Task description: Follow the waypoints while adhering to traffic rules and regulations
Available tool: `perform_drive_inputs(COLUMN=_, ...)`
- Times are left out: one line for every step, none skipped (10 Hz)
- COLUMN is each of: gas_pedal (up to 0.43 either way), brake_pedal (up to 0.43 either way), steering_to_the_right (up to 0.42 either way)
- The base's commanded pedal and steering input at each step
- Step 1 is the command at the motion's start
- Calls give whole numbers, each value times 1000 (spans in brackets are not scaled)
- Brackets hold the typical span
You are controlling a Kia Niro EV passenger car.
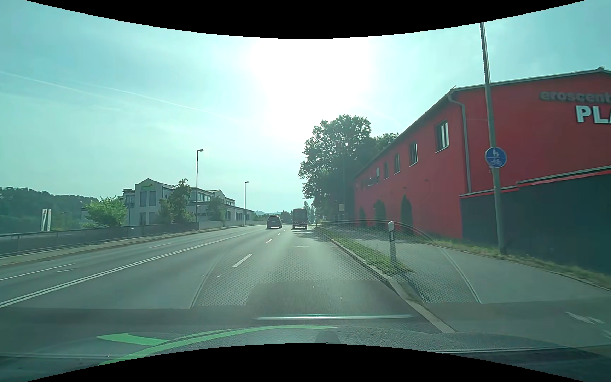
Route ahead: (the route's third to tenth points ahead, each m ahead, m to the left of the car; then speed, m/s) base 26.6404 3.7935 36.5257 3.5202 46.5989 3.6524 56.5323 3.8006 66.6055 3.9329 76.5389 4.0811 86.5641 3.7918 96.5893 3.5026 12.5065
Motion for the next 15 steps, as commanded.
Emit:
perform_drive_inputs(gas_pedal=138, brake_pedal=0, steering_to_the_right=-1)
perform_drive_inputs(gas_pedal=150, brake_pedal=0, steering_to_the_right=-3)
perform_drive_inputs(gas_pedal=150, brake_pedal=0, steering_to_the_right=-3)
perform_drive_inputs(gas_pedal=150, brake_pedal=0, steering_to_the_right=-4)
perform_drive_inputs(gas_pedal=157, brake_pedal=0, steering_to_the_right=-4)
perform_drive_inputs(gas_pedal=157, brake_pedal=0, steering_to_the_right=-4)
perform_drive_inputs(gas_pedal=157, brake_pedal=0, steering_to_the_right=-3)
perform_drive_inputs(gas_pedal=157, brake_pedal=0, steering_to_the_right=-4)
perform_drive_inputs(gas_pedal=157, brake_pedal=0, steering_to_the_right=-3)
perform_drive_inputs(gas_pedal=157, brake_pedal=0, steering_to_the_right=-3)
perform_drive_inputs(gas_pedal=157, brake_pedal=0, steering_to_the_right=-3)
perform_drive_inputs(gas_pedal=157, brake_pedal=0, steering_to_the_right=-3)
perform_drive_inputs(gas_pedal=157, brake_pedal=0, steering_to_the_right=-3)
perform_drive_inputs(gas_pedal=157, brake_pedal=0, steering_to_the_right=-3)
perform_drive_inputs(gas_pedal=157, brake_pedal=0, steering_to_the_right=-3)
